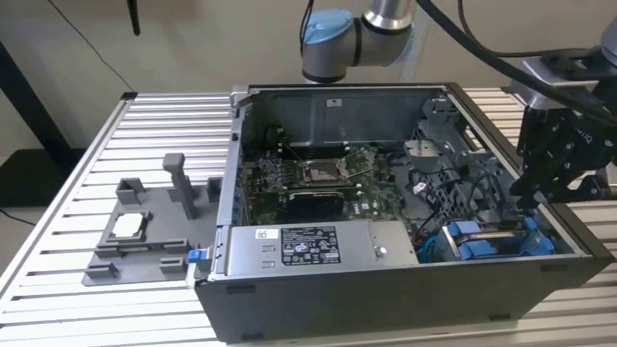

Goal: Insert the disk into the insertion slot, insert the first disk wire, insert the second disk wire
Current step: 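Insert the first disk wire, then insert the second disk wire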

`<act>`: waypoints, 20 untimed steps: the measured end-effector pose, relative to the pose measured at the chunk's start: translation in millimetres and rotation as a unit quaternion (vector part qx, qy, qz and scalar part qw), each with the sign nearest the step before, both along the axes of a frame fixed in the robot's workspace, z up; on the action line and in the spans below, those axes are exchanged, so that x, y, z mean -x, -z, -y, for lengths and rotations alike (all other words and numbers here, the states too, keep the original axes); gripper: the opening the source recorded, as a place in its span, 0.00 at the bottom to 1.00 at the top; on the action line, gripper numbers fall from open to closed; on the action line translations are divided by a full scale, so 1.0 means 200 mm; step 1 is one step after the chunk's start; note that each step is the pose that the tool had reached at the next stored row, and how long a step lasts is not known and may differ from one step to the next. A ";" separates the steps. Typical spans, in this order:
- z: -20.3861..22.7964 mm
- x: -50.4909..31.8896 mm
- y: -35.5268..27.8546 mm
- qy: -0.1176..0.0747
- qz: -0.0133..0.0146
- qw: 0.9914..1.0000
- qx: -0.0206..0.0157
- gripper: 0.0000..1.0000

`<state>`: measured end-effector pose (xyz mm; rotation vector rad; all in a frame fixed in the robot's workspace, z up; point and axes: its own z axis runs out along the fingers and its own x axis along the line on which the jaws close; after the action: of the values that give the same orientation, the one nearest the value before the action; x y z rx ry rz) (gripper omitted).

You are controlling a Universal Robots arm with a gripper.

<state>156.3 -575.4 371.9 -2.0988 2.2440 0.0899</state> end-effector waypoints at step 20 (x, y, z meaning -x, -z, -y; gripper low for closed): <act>-0.114 0.084 -0.094 0.001 0.007 1.000 -0.008 0.27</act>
<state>139.6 -552.6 390.7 -2.0822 2.2306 0.0924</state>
